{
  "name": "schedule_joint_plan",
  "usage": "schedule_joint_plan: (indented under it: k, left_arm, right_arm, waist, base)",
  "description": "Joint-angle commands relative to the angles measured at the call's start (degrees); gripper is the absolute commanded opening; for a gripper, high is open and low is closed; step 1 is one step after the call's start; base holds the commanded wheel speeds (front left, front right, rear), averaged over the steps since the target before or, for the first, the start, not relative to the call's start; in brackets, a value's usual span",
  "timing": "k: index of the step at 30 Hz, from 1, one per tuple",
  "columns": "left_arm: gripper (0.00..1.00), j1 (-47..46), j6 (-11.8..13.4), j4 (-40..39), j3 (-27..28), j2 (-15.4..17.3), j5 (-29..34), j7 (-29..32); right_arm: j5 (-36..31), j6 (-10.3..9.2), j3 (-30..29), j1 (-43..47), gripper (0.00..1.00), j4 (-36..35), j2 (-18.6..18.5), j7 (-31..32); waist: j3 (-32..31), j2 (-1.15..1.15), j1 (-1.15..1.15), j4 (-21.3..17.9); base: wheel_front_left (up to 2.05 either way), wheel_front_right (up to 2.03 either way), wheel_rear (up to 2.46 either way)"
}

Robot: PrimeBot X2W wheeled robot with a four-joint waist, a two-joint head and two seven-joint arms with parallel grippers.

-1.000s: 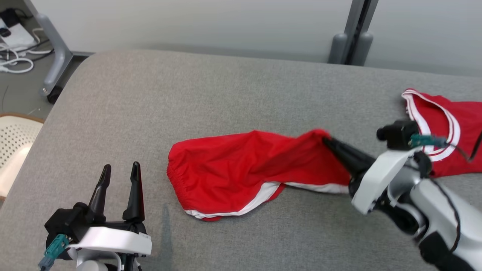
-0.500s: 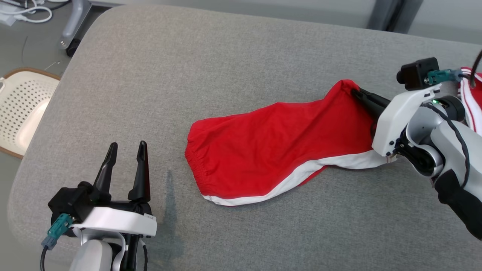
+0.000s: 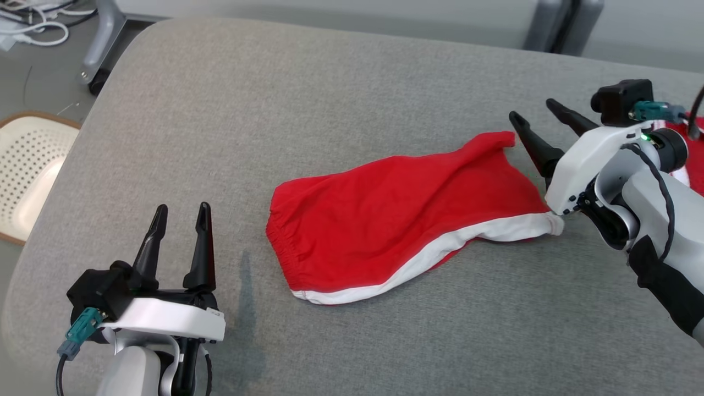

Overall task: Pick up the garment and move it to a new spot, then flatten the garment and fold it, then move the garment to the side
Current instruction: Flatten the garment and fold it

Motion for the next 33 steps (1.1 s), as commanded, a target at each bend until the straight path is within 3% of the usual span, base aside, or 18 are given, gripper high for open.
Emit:
schedule_joint_plan:
  k: [1, 9, 16, 18, 22, 33]
  left_arm:
    - [1.0, 0.4, -0.1, 0.0, 0.4, 0.2, 0.4, -0.1]
    - [1.0, 2.1, -0.5, 0.5, 1.9, 1.4, 1.2, 0.0]
    - [1.0, 3.8, 0.1, -0.1, 2.7, 2.1, 2.0, 0.0]
    - [1.0, 4.5, 0.4, -0.7, 2.9, 2.7, 2.0, 0.0]
    - [1.0, 5.5, 0.7, -1.4, 3.1, 3.2, 1.7, 0.2]
    - [1.0, 7.2, 1.9, -3.7, 3.7, 3.2, 0.9, 0.4]
  right_arm:
    - [0.3, 0.03, 0.2, -0.1, 1.0, 0.5, -0.3, -1.6]
    - [-0.2, 0.03, -1.7, 2.5, 1.0, -0.9, -1.0, -8.0]
    - [-10.0, 0.04, -19.4, 12.0, 1.0, -14.0, -1.8, -8.0]
    - [-15.8, 0.04, -27.2, 18.4, 1.0, -19.9, -0.5, -8.0]
    - [-22.6, 0.04, -35.5, 27.4, 1.0, -27.4, 2.6, -8.0]
    - [-31.4, 0.04, -46.1, 43.9, 1.0, -38.2, 9.6, -8.0]
  waist:
    - [-1.1, 0.0, 0.0, -1.1]
    - [-5.9, 0.0, 0.0, -4.9]
    - [-8.7, 0.0, 0.0, -8.2]
    - [-9.7, 0.0, 0.0, -9.6]
    - [-10.7, 0.0, 0.0, -11.0]
    - [-11.1, 0.0, 0.0, -12.6]
  base:
    - [0.0, 0.0, 0.0]
    - [0.0, 0.0, 0.0]
    - [0.0, 0.0, 0.0]
    - [0.0, 0.0, 0.0]
    - [0.0, 0.0, 0.0]
    - [0.0, 0.0, 0.0]
